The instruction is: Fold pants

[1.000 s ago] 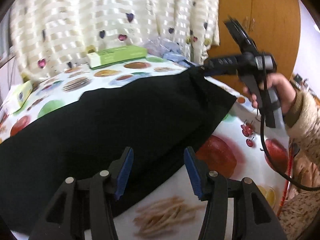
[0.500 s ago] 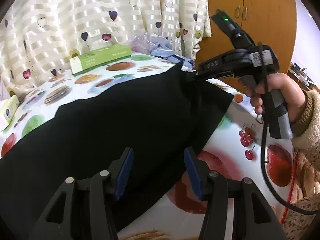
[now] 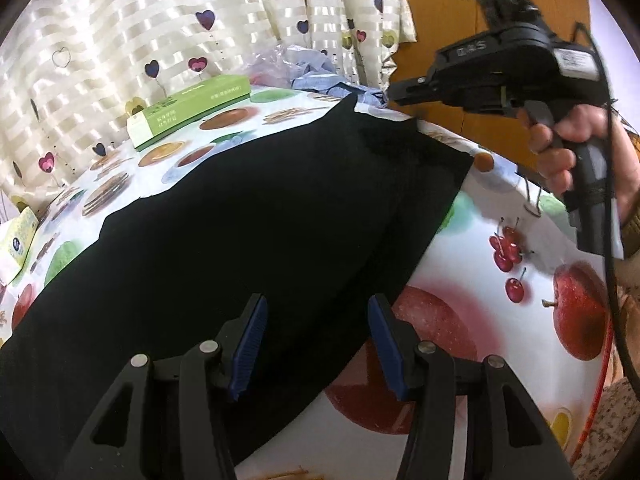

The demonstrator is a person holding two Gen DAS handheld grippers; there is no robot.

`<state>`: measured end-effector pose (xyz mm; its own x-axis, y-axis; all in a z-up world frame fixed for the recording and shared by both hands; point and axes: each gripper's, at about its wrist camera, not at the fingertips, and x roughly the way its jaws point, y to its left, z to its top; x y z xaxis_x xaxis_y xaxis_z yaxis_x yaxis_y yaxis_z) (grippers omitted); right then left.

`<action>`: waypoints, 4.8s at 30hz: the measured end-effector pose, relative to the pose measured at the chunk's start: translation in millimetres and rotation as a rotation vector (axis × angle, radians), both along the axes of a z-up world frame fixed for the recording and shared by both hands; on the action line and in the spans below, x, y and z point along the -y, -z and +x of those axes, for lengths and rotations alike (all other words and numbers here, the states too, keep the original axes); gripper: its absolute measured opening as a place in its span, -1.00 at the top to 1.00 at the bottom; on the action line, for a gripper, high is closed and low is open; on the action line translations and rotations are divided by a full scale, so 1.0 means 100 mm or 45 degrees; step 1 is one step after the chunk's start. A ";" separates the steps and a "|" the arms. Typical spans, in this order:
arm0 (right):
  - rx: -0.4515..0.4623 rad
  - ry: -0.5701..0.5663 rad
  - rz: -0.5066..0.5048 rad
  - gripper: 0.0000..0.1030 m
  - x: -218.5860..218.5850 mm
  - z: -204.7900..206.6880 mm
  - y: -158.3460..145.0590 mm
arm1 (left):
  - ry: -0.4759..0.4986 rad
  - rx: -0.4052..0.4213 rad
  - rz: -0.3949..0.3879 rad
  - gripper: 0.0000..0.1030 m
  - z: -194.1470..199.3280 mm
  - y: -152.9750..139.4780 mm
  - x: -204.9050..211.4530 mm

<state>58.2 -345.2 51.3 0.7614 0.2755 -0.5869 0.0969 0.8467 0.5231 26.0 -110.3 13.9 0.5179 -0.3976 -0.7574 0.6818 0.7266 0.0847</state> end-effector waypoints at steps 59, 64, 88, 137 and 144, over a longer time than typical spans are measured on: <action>0.088 -0.028 0.360 0.91 0.18 0.17 -0.17 | -0.038 -0.020 0.036 -0.11 0.10 -0.02 -0.03; 0.080 -0.035 0.364 0.91 0.20 0.17 -0.14 | -0.072 0.005 0.091 -0.05 0.14 -0.01 0.01; -0.004 0.044 0.354 0.91 0.40 -0.42 0.11 | 0.007 -0.008 0.002 0.84 -0.16 -0.15 -0.11; -0.004 -0.627 -0.327 -0.17 -1.90 -0.09 0.10 | -1.045 -0.098 -0.392 0.62 -0.18 -0.14 -3.31; 0.032 -0.982 -0.456 -0.17 -2.70 -0.16 0.24 | -1.177 -0.141 -0.492 0.12 -0.17 -0.10 -3.63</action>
